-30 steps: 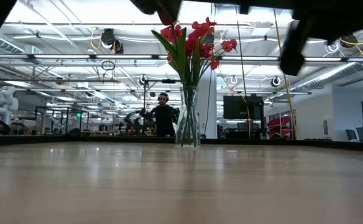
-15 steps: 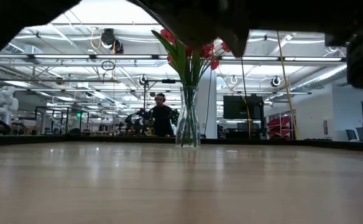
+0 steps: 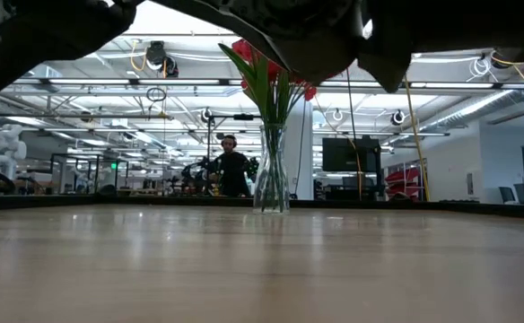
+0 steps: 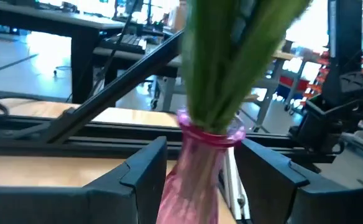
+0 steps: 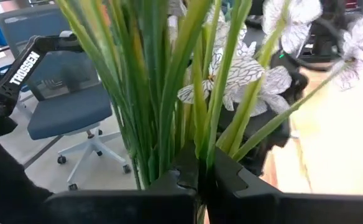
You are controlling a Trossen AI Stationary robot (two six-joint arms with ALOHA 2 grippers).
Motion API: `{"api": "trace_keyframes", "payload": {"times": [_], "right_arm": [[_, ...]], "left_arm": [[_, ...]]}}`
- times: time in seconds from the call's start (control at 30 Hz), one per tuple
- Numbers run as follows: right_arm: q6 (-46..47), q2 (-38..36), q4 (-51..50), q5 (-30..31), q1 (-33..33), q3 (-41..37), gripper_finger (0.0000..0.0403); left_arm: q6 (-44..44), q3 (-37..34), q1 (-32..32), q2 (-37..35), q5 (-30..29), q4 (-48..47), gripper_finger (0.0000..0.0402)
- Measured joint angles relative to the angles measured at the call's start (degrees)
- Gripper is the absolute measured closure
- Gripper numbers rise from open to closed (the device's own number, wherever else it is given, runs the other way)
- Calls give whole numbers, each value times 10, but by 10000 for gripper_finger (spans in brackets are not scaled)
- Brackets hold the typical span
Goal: Sort flowers into vase by color
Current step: Put the white flower in the purple vase
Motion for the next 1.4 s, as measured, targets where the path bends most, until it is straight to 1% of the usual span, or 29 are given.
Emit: {"api": "trace_keyframes", "payload": {"times": [0.17, 0.27, 0.37, 0.47, 0.63, 0.8, 0.93, 1.03, 1.1, 1.23, 1.4], "right_arm": [[-19, 1, 5, 33, 0, 0, 403], [-36, 1, 18, 33, -1, -1, 403], [-34, 1, 19, 35, -1, -1, 403], [-34, 1, 20, 36, -1, -1, 403], [-29, 1, 22, 36, -1, -1, 402], [6, 1, 22, 35, -1, -1, 388], [16, -1, 23, 0, -2, 0, 380], [36, -1, 19, -14, -4, 0, 379], [44, -1, 19, -31, -9, 0, 378], [53, -1, 21, -75, -24, 0, 378], [57, -1, 20, -111, -40, 0, 378]], "left_arm": [[0, 8, -2, 8, 10, 4, 207], [3, 8, -2, 7, 9, 6, 207], [3, 8, -1, 7, 9, 5, 212], [11, 8, -1, 7, 8, 4, 235], [34, 8, -2, 7, 9, 1, 300], [34, 9, -2, 5, 8, -12, 302], [36, 9, -3, 5, 6, -14, 302], [38, 9, -3, 5, -2, -14, 290], [57, 9, -2, 5, -2, -15, 287], [91, 9, -3, 5, -1, -16, 297], [91, 9, -3, 5, -1, -16, 297]]}}
